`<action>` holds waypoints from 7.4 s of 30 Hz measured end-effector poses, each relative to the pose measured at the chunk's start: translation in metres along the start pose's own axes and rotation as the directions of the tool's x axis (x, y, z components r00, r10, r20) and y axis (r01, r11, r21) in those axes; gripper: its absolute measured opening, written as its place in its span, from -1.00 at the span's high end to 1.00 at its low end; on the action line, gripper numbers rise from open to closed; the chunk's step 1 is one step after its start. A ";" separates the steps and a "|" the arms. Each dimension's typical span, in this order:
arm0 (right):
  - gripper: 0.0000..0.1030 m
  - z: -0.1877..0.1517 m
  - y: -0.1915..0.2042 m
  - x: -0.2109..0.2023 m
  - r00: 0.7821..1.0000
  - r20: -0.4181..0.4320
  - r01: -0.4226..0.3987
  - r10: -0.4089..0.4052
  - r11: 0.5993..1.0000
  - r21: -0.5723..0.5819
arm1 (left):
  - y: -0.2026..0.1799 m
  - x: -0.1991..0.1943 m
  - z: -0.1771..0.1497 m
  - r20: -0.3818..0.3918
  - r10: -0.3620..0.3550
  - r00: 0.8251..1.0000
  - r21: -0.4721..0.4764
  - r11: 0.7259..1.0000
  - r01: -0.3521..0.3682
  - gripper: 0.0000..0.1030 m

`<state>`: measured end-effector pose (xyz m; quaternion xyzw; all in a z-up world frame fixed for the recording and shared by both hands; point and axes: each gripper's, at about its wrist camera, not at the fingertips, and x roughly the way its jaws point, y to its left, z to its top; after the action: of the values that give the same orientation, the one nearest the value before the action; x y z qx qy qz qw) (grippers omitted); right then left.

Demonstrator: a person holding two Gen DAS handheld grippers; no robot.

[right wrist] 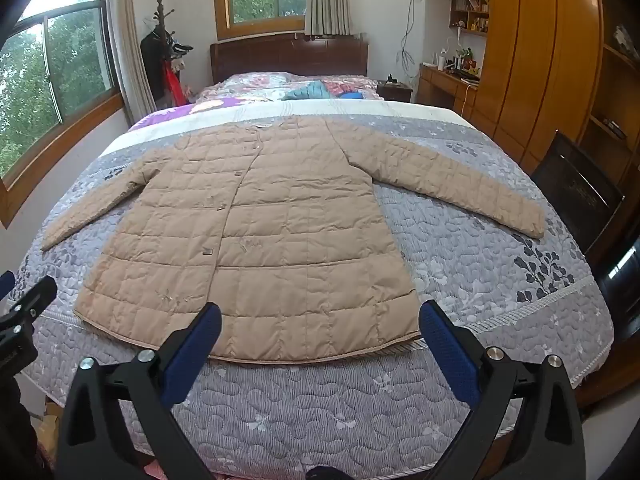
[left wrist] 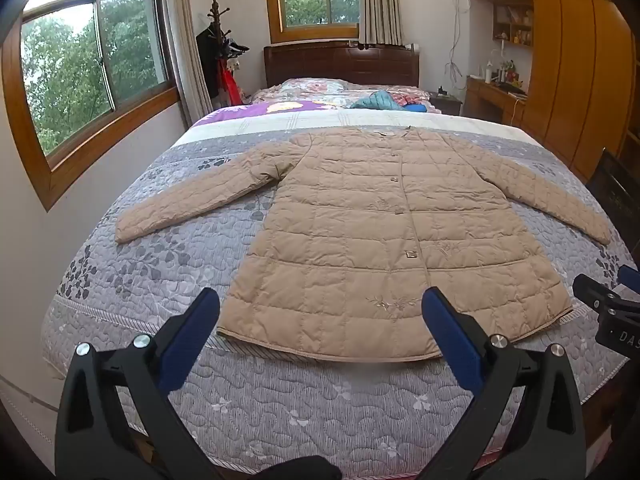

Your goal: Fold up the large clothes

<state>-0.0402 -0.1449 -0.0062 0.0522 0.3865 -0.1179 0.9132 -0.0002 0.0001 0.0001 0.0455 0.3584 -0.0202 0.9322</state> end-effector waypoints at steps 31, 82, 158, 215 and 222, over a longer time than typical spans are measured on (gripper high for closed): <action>-0.93 -0.001 0.003 0.003 1.000 -0.010 -0.003 0.003 1.000 -0.001 | 0.001 0.001 0.000 0.001 0.008 1.000 0.006 1.000 -0.008 -0.95; -0.93 0.000 0.006 0.003 1.000 -0.009 -0.002 0.002 1.000 -0.012 | 0.001 0.001 -0.002 -0.002 0.011 1.000 0.009 1.000 -0.011 -0.95; 0.83 0.119 -0.430 0.270 0.954 -0.295 0.120 0.051 0.837 0.533 | -0.205 0.369 0.171 -0.396 -0.326 0.858 0.027 0.930 0.365 -0.32; 0.32 0.178 -0.289 0.301 0.977 -0.087 -0.130 0.194 0.869 0.477 | -0.284 0.354 0.173 -0.389 -0.568 0.725 -0.085 0.806 0.586 0.96; 0.32 0.179 -0.279 0.299 0.955 -0.056 -0.231 0.291 0.847 0.479 | -0.203 0.307 0.205 -0.189 -0.554 0.811 -0.089 0.832 0.548 0.97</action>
<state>0.2145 -0.5003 -0.0976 0.3298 0.3930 -0.0785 0.8548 0.3501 -0.2234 -0.0679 -0.0724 0.4512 -0.2790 0.8446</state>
